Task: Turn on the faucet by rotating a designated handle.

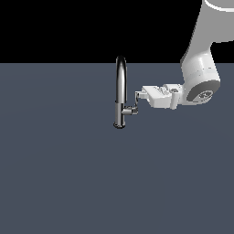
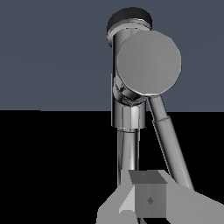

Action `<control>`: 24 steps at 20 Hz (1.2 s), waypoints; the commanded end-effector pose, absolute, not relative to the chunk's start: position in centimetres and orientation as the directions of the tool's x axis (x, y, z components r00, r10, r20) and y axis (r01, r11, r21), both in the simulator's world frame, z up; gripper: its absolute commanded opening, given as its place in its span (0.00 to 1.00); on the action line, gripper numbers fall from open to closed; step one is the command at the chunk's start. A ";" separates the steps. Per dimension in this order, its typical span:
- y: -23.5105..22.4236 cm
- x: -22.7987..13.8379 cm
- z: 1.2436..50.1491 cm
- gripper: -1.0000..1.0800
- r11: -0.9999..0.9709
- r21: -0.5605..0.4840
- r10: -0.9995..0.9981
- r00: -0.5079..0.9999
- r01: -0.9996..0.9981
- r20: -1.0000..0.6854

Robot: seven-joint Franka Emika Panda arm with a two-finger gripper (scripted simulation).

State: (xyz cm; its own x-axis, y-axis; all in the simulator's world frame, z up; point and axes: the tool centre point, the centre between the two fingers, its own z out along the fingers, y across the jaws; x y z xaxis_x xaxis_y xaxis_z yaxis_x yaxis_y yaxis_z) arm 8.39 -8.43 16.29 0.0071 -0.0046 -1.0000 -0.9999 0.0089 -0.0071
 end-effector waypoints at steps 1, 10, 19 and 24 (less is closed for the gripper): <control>-8.2 7.7 16.7 0.00 0.001 -0.009 0.000 0.009 -1.000 -1.000; -8.7 6.3 16.3 0.00 0.011 -0.010 -0.006 0.010 -1.000 -1.000; -8.4 3.6 14.4 0.00 0.005 -0.010 -0.002 0.010 -1.000 -1.000; -8.3 1.9 13.2 0.00 0.002 -0.009 -0.001 0.009 -1.000 -1.000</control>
State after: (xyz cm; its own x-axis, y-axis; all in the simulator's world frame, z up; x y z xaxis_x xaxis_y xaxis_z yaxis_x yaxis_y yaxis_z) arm 2.98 -8.86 14.42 0.0290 -0.0109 -0.9995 -0.9995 0.0138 -0.0292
